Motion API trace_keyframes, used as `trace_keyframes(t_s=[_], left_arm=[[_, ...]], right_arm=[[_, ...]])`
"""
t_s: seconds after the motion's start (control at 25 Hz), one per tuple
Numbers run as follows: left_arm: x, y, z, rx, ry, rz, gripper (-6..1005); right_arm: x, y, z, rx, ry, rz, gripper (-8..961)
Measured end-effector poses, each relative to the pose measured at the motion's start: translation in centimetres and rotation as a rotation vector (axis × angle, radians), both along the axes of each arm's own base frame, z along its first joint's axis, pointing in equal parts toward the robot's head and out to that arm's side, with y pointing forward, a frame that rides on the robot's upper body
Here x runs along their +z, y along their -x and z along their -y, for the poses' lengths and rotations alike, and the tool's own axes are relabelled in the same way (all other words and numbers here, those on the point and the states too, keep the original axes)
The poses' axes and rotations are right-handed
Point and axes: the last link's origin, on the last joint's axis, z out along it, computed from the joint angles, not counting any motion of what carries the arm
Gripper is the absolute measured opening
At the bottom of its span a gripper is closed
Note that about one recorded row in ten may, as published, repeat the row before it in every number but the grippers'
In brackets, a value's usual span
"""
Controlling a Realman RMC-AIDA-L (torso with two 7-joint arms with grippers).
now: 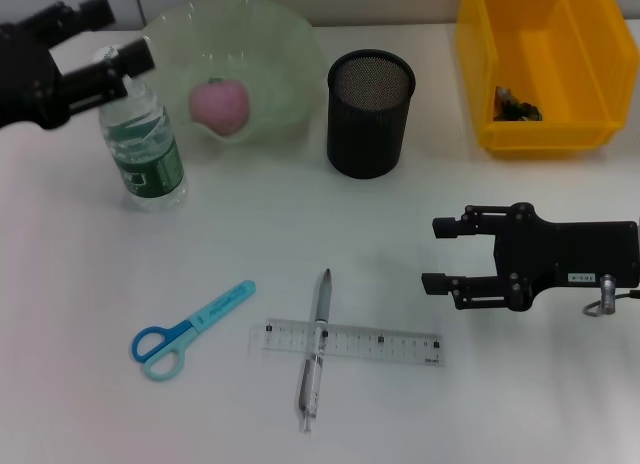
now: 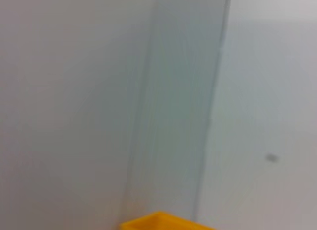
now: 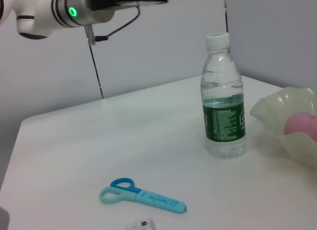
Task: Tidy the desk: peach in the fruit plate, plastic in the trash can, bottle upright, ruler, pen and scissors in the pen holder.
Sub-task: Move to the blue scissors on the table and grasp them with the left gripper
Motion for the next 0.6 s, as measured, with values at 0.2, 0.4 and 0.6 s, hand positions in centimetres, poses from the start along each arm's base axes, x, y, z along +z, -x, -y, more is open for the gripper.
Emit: trace_keyframes(t_s=[0.2, 0.4, 0.6], left_arm=[[-1.5, -0.4, 1.4, -0.053, 0.125, 0.019, 798], [-4.1, 0.1, 2.4, -0.065, 0.235, -0.019, 797], [-5.7, 0.6, 3.0, -0.073, 0.266, -0.055, 796]], right_arm=[[0.0, 0.1, -0.1, 0.003, 0.004, -0.003, 727], [0.0, 0.3, -0.1, 0.005, 0.005, -0.005, 728], [-0.1, 0.5, -0.2, 0.009, 0.008, -0.009, 728]])
